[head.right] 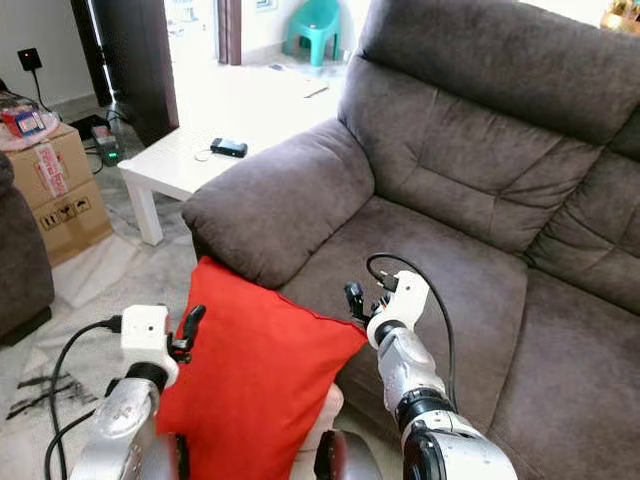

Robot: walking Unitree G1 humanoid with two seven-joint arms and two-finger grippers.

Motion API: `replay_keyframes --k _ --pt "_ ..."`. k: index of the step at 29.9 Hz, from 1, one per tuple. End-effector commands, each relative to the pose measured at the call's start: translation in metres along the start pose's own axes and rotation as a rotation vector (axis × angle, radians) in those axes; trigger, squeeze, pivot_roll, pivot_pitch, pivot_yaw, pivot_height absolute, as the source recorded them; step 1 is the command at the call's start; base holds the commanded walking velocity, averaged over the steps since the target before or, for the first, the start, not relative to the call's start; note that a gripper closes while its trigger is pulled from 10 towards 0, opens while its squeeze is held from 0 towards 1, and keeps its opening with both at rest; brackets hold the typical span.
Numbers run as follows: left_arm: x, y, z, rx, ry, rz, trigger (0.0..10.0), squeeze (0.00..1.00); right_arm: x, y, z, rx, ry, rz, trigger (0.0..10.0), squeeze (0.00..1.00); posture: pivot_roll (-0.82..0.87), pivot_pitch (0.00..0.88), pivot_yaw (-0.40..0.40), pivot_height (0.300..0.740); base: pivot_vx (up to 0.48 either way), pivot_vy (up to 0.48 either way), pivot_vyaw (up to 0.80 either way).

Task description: Move the pillow to the sofa from floor

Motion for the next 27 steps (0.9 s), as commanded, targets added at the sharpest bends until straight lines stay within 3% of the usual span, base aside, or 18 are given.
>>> replay_keyframes --k 1,5,10,11,12,16,22,27 --pt "-0.003 0.006 -0.004 -0.039 0.041 0.013 10.0 0.00 0.001 0.005 0.003 0.000 -0.019 0.001 10.0 1.00 0.15 0.017 -0.227 0.599 0.000 0.000 0.00" --pt "-0.009 0.009 -0.010 -0.037 0.079 0.021 10.0 0.00 0.001 0.002 0.001 -0.008 -0.017 -0.005 10.0 1.00 0.16 0.050 -0.234 0.599 0.000 0.000 0.00" --pt "0.001 0.024 -0.007 -0.011 0.074 0.050 10.0 0.00 0.000 -0.010 0.000 -0.046 -0.014 -0.046 10.0 0.98 0.16 0.086 -0.237 0.599 0.000 0.000 0.00" --pt "0.005 0.029 -0.007 -0.014 0.076 0.065 10.0 0.00 -0.001 -0.012 0.000 -0.050 -0.016 -0.050 10.0 0.63 0.16 0.094 -0.239 0.599 0.000 0.000 0.00" --pt "0.009 0.035 -0.007 -0.014 0.075 0.079 10.0 0.00 -0.001 -0.013 0.002 -0.047 -0.021 -0.055 10.0 0.00 0.16 0.101 -0.240 0.599 0.000 0.000 0.00" --pt "0.018 0.051 -0.002 -0.007 0.048 0.112 10.0 0.00 -0.004 -0.019 0.011 -0.044 -0.063 -0.086 10.0 0.00 0.15 0.130 -0.246 0.599 0.000 0.000 0.00" --pt "0.017 0.057 0.009 0.019 -0.008 0.114 10.0 0.00 -0.005 -0.024 0.016 -0.025 -0.089 -0.107 10.0 0.00 0.14 0.178 -0.252 0.599 0.000 0.000 0.00" --pt "0.014 0.067 0.007 -0.011 0.035 0.118 10.0 0.00 -0.006 -0.030 0.015 0.079 -0.089 -0.129 10.0 0.00 0.16 0.205 -0.266 0.599 0.000 0.000 0.00"
Point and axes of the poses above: a point about 5 cm out from each wrist's last joint towards the gripper, its own x axis pointing out of the wrist towards the gripper, its own y axis along the axis of the wrist's last joint, z = x × y, the point moved 3 cm from there along x, pointing out of the wrist towards the gripper, and after that the axes turned 5 degrees about x, right-handed, at the moved point
